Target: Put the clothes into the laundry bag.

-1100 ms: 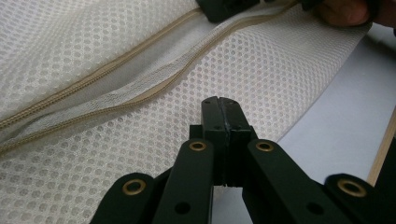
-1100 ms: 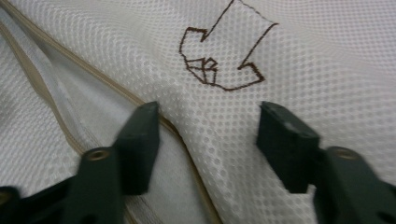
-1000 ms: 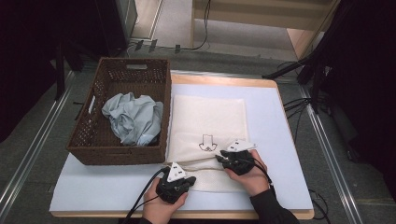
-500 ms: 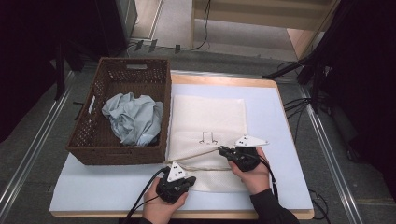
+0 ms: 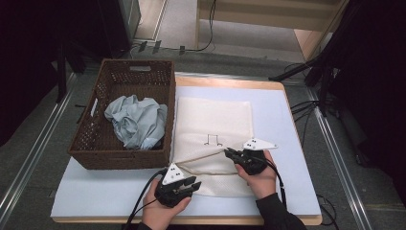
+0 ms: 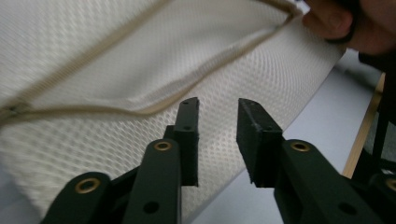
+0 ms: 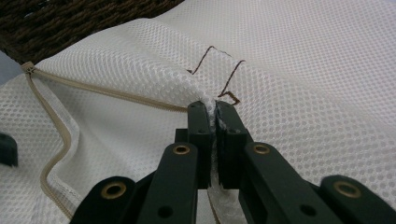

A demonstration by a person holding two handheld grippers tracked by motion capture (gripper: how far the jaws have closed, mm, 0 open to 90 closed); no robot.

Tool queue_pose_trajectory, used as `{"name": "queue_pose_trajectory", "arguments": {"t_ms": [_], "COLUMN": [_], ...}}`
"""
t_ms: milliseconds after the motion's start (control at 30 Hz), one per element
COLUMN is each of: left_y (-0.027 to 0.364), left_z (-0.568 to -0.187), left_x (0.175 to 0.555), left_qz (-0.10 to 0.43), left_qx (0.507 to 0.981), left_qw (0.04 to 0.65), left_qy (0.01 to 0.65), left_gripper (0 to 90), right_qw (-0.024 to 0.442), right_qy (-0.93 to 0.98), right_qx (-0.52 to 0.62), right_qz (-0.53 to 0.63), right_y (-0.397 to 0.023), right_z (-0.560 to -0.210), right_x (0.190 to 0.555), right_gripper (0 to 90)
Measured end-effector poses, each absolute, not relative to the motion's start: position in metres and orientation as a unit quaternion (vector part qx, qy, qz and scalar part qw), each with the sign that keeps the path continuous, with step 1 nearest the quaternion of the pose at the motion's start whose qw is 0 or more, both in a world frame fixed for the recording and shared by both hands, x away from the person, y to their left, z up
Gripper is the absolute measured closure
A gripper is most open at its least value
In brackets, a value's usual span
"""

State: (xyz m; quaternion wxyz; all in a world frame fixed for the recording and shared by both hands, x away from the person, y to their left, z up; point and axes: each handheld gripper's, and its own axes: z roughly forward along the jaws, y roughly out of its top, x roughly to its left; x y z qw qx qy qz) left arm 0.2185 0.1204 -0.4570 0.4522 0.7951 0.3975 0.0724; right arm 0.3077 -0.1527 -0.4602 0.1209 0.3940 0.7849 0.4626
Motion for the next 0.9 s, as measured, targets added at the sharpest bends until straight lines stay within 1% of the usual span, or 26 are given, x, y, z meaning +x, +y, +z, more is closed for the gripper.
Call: {"name": "queue_pose_trajectory", "arguments": {"t_ms": [33, 133, 167, 233, 300, 633, 667, 733, 767, 833, 900], "left_y": [0.12, 0.129, 0.129, 0.136, 0.138, 0.17, 0.172, 0.18, 0.181, 0.182, 0.188], "left_z": [-0.457, -0.438, -0.438, -0.424, -0.42, -0.383, -0.382, -0.378, -0.377, -0.376, -0.372], "left_x": [0.218, 0.219, 0.219, 0.221, 0.222, 0.236, 0.237, 0.243, 0.244, 0.245, 0.246], "left_qz": [0.072, 0.09, 0.09, 0.107, 0.113, 0.161, 0.163, 0.141, 0.139, 0.149, 0.154], "left_qx": [0.795, 0.782, 0.782, 0.775, 0.771, 0.749, 0.747, 0.748, 0.749, 0.747, 0.736], "left_qw": [0.452, 0.47, 0.47, 0.473, 0.476, 0.486, 0.487, 0.495, 0.496, 0.495, 0.507], "left_qy": [0.398, 0.4, 0.4, 0.405, 0.408, 0.422, 0.423, 0.419, 0.417, 0.419, 0.421], "left_gripper": [66.8, 62.4, 60.7, 58.3, 56.4, 52.2, 52.2, 54.3, 54.6, 51.4, 51.6], "right_qw": [0.121, 0.123, 0.124, 0.122, 0.121, 0.119, 0.12, 0.12, 0.119, 0.119, 0.118], "right_qy": [0.785, 0.786, 0.786, 0.787, 0.786, 0.788, 0.788, 0.788, 0.788, 0.788, 0.789], "right_qx": [0.394, 0.392, 0.393, 0.392, 0.392, 0.392, 0.392, 0.392, 0.392, 0.393, 0.392], "right_qz": [0.463, 0.461, 0.461, 0.461, 0.462, 0.46, 0.46, 0.459, 0.459, 0.458, 0.458], "right_y": [-0.153, -0.152, -0.152, -0.151, -0.152, -0.152, -0.152, -0.152, -0.152, -0.152, -0.152], "right_z": [-0.46, -0.461, -0.461, -0.461, -0.461, -0.462, -0.462, -0.462, -0.463, -0.463, -0.464], "right_x": [0.308, 0.307, 0.307, 0.307, 0.306, 0.307, 0.307, 0.307, 0.307, 0.307, 0.306], "right_gripper": [87.4, 87.3, 87.3, 87.3, 87.3, 87.2, 87.2, 87.2, 87.2, 87.1, 87.2]}}
